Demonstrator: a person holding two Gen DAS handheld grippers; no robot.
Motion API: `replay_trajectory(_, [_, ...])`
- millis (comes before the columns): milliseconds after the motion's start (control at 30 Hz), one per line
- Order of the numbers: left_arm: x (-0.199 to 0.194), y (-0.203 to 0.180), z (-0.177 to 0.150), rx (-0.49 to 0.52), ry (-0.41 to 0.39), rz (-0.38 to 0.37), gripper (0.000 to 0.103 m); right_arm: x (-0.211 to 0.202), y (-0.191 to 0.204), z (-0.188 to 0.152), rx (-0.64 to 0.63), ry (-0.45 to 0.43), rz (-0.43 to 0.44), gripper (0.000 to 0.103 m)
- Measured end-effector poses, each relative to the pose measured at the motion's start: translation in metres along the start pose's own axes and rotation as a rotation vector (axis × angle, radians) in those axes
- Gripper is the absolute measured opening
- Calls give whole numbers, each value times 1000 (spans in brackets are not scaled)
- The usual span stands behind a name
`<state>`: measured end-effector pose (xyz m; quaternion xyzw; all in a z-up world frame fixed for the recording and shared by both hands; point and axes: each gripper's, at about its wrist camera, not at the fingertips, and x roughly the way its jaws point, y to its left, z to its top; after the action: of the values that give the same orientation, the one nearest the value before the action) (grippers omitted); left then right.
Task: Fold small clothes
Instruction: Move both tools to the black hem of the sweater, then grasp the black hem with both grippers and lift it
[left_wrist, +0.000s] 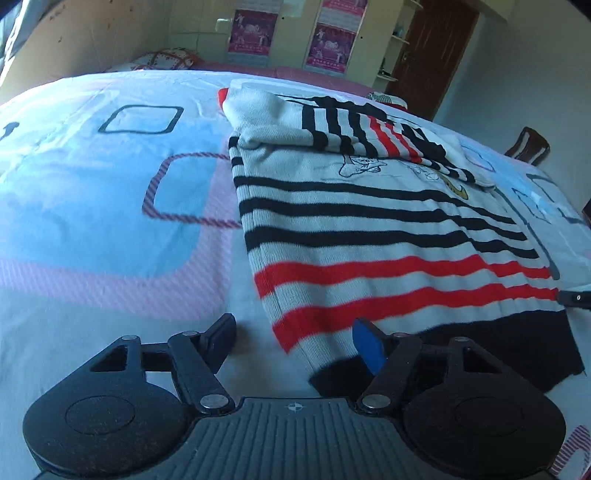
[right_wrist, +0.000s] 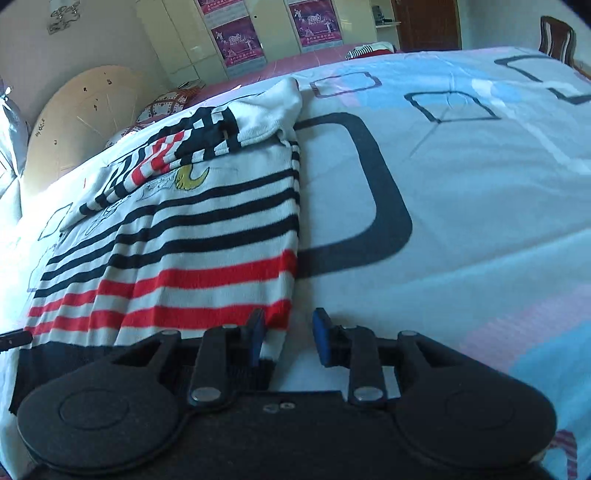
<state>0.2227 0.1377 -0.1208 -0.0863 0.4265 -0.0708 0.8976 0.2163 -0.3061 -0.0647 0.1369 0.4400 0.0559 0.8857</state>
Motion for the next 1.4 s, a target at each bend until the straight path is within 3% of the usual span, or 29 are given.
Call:
replay_trajectory(133, [-12, -18, -26, -52, -1, -14, 63, -13, -8, -19, 45, 17, 89, 29])
replay_trajectory(200, [-16, -23, -38, -110, -3, -60, 62, -17, -10, -27, 63, 36, 139, 29])
replay_trajectory(267, [-18, -25, -49, -192, -3, -114, 52, -22, -13, -34, 87, 49, 180, 29])
replay_trajectory(433, [-19, -15, -75, -380, -4, -245, 42, -25, -26, -52, 177, 101, 314, 29])
replay_trajectory(633, [-11, -14, -81, -435, -45, -280, 42, -12, -39, -52, 274, 99, 407, 25])
replay_trajectory(833, [-2, -12, -74, -418, -83, -284, 39, -3, -35, -43, 241, 94, 410, 19])
replay_trajectory(933, [2, -15, -72, -383, -98, -208, 9, 0, -27, -40, 172, 92, 380, 9])
replay_trajectory(1100, [-3, -19, -75, -343, -150, -164, 5, -7, -10, -40, 48, 46, 317, 6])
replay_trajectory(1200, [-15, -20, -76, -345, -212, -140, 5, -21, -6, -40, 7, -25, 327, 6])
replay_trajectory(1400, [-35, -12, -63, -375, -282, -183, 5, -54, -3, -30, -73, -137, 301, 6])
